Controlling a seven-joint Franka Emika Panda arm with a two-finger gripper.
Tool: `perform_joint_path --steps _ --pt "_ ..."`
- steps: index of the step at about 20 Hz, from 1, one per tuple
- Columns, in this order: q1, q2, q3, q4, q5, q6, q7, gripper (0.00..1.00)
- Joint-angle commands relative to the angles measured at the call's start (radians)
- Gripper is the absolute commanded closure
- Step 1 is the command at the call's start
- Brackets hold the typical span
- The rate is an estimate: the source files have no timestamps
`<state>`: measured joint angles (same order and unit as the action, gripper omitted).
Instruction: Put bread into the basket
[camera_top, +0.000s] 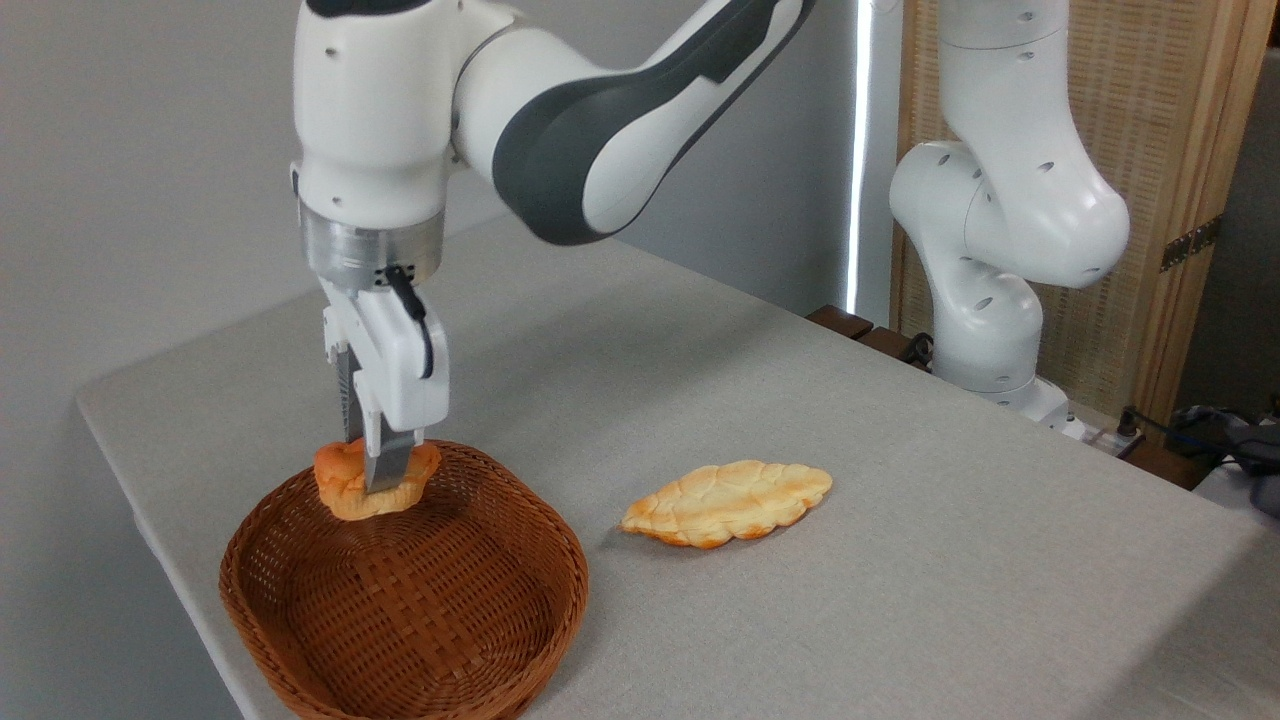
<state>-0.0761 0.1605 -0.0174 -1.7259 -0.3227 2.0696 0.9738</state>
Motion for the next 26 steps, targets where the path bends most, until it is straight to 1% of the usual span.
perform_joint_path --steps 1,2,3,4,6,11,21,23,26 --pt "-0.022 0.043 -0.028 0.017 -0.004 0.032 -0.02 0.44" --pt "-0.022 0.057 -0.036 0.017 0.005 0.046 -0.023 0.23" --pt "-0.022 0.063 -0.038 0.017 0.016 0.061 -0.024 0.1" --pt "-0.022 0.065 -0.039 0.017 0.031 0.072 -0.024 0.01" --pt "-0.022 0.065 -0.039 0.017 0.057 0.079 -0.024 0.0" --pt "-0.021 0.067 -0.039 0.017 0.079 0.079 -0.013 0.0" --pt "-0.019 0.056 -0.035 0.02 0.076 0.078 -0.021 0.0" --pt "-0.019 0.025 -0.032 0.02 0.065 0.063 -0.036 0.0" --pt "-0.016 -0.028 -0.029 0.02 0.071 -0.055 -0.128 0.0"
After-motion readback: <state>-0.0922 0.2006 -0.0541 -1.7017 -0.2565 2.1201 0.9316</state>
